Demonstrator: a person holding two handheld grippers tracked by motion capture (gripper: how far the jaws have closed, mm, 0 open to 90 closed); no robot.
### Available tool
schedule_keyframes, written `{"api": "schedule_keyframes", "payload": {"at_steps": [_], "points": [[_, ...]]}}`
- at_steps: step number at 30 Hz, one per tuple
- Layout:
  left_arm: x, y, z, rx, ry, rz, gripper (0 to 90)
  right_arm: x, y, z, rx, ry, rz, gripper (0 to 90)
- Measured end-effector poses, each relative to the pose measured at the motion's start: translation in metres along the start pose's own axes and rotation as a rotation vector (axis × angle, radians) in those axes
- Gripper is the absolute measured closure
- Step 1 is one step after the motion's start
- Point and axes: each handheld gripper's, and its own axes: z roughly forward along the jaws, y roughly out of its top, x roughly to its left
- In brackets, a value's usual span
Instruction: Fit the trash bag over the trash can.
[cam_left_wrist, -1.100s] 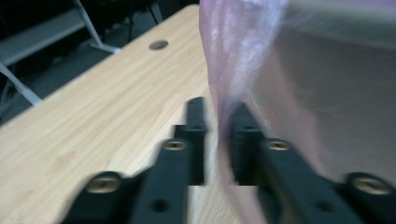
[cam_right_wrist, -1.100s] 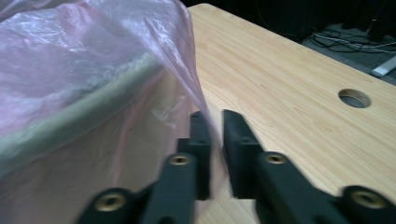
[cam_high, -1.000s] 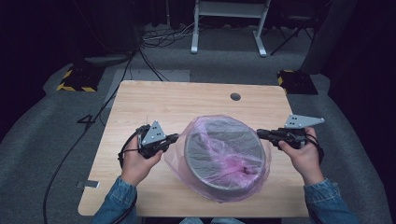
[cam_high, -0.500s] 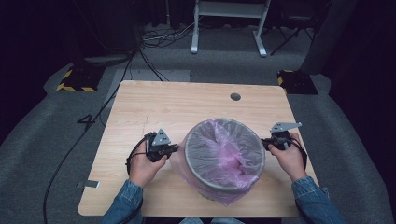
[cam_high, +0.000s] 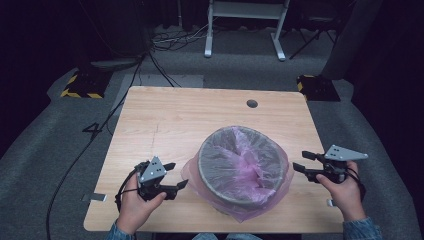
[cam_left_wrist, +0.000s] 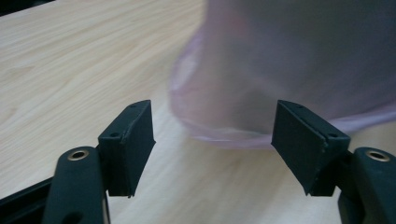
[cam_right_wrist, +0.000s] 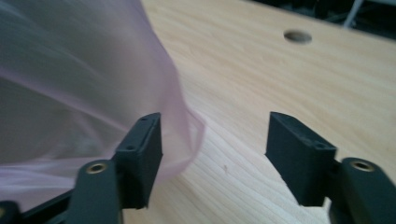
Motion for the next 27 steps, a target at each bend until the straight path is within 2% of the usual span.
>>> {"api": "schedule_keyframes", "payload": {"at_steps": [3,5,7,9,10,11,12,13,14,16,17,18,21,24,26,27], "points": [[-0.012,0.008,0.002,-0.009,-0.030,0.037,25.0,0.016,0.013,-0.011,-0.012,0.117,-0.055,22.6],[-0.016,0.015,0.005,-0.022,-0.053,0.057,22.9,0.028,0.021,-0.011,0.016,0.173,-0.127,22.0],[-0.016,0.020,0.010,-0.022,-0.058,0.076,22.4,0.038,0.028,-0.004,0.040,0.205,-0.186,21.2],[-0.014,0.024,0.016,-0.020,-0.053,0.085,21.9,0.044,0.034,0.007,0.063,0.217,-0.215,24.4],[-0.013,0.026,0.018,-0.025,-0.062,0.081,21.9,0.045,0.036,0.012,0.064,0.213,-0.224,29.1],[-0.012,0.028,0.020,-0.015,-0.068,0.078,21.9,0.045,0.038,0.016,0.063,0.218,-0.227,46.2],[-0.012,0.029,0.021,-0.013,-0.067,0.080,21.4,0.045,0.040,0.019,0.071,0.239,-0.225,67.0],[-0.012,0.029,0.021,-0.014,-0.069,0.087,21.3,0.044,0.042,0.021,0.079,0.251,-0.201,78.3],[-0.013,0.029,0.021,-0.014,-0.078,0.087,21.5,0.043,0.042,0.022,0.079,0.220,-0.169,89.4],[-0.014,0.028,0.020,-0.024,-0.098,0.082,20.7,0.038,0.041,0.026,0.102,0.165,-0.102,90.0],[-0.014,0.029,0.019,-0.029,-0.102,0.089,20.5,0.037,0.040,0.027,0.100,0.167,-0.081,90.0],[-0.014,0.030,0.018,-0.035,-0.102,0.094,20.4,0.037,0.039,0.028,0.104,0.178,-0.079,90.0],[-0.012,0.033,0.013,-0.048,-0.082,0.093,19.4,0.043,0.039,0.029,0.106,0.203,-0.115,90.0],[-0.009,0.041,0.009,-0.072,-0.077,0.090,18.5,0.047,0.043,0.024,0.079,0.223,-0.128,87.5],[-0.009,0.048,0.006,-0.066,-0.067,0.111,18.0,0.049,0.049,0.019,0.047,0.256,-0.121,86.3],[-0.008,0.051,0.006,-0.064,-0.062,0.120,17.3,0.050,0.052,0.017,0.042,0.251,-0.137,85.9]]}}
